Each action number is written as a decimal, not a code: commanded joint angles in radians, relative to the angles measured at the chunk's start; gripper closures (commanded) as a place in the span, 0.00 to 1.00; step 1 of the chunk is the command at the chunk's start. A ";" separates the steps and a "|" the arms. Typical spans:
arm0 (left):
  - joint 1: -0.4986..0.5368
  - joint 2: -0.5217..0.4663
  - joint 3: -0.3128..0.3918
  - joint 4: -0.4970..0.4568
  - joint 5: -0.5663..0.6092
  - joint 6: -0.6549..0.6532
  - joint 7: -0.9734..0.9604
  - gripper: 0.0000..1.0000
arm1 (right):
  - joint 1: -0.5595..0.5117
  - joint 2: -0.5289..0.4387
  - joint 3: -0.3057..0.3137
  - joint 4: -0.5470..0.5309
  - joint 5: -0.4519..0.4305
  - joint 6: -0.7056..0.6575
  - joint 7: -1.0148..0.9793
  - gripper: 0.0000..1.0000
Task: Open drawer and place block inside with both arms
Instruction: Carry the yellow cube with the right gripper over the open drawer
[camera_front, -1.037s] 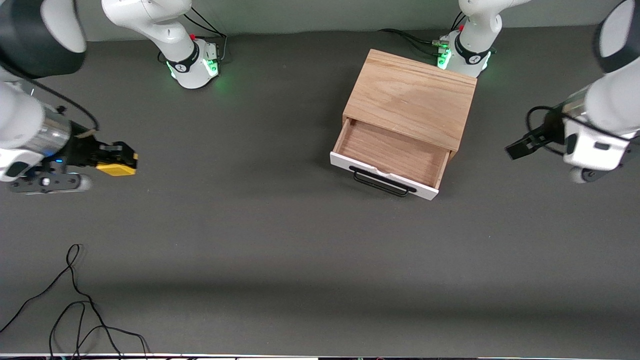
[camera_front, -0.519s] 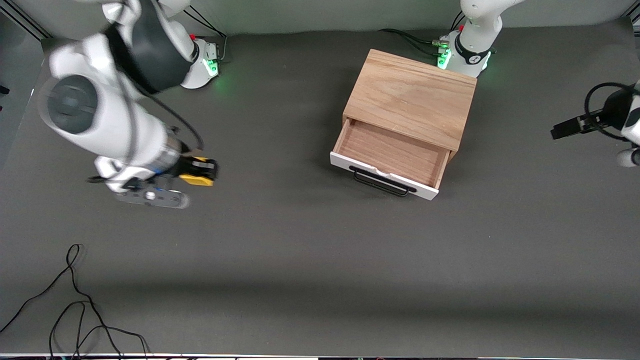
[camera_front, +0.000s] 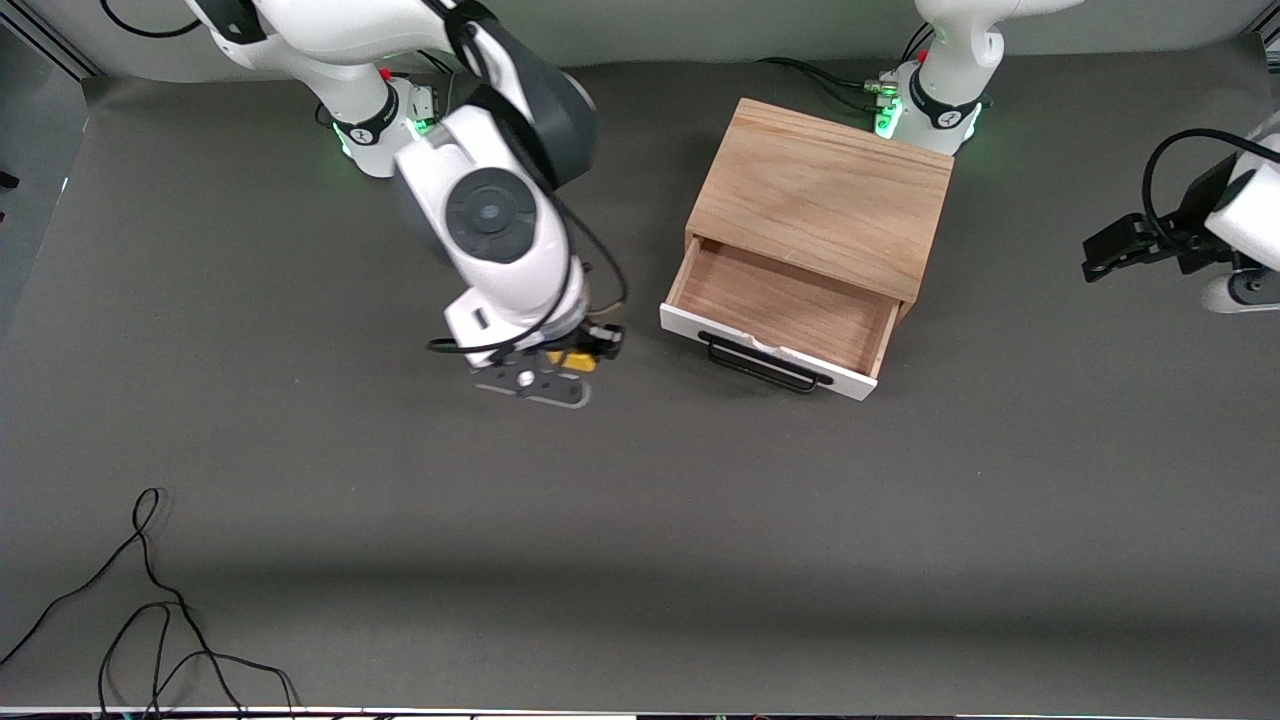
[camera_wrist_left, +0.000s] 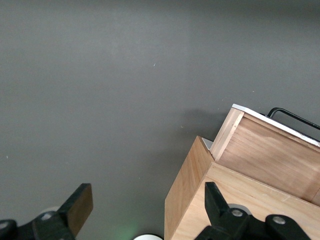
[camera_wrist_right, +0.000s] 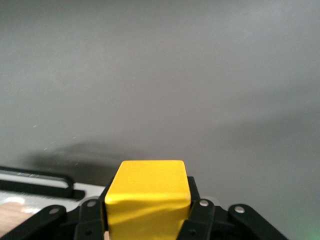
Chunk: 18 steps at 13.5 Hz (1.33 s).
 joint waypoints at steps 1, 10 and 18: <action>-0.021 -0.022 0.037 -0.034 -0.018 0.035 0.098 0.00 | -0.008 0.046 0.084 0.051 0.012 0.030 0.082 1.00; -0.058 -0.019 0.056 -0.057 -0.028 0.092 0.024 0.00 | 0.124 0.185 0.137 0.054 0.004 0.232 0.344 1.00; -0.084 -0.019 0.091 -0.051 -0.027 0.063 0.038 0.00 | 0.171 0.251 0.135 0.040 0.002 0.286 0.470 1.00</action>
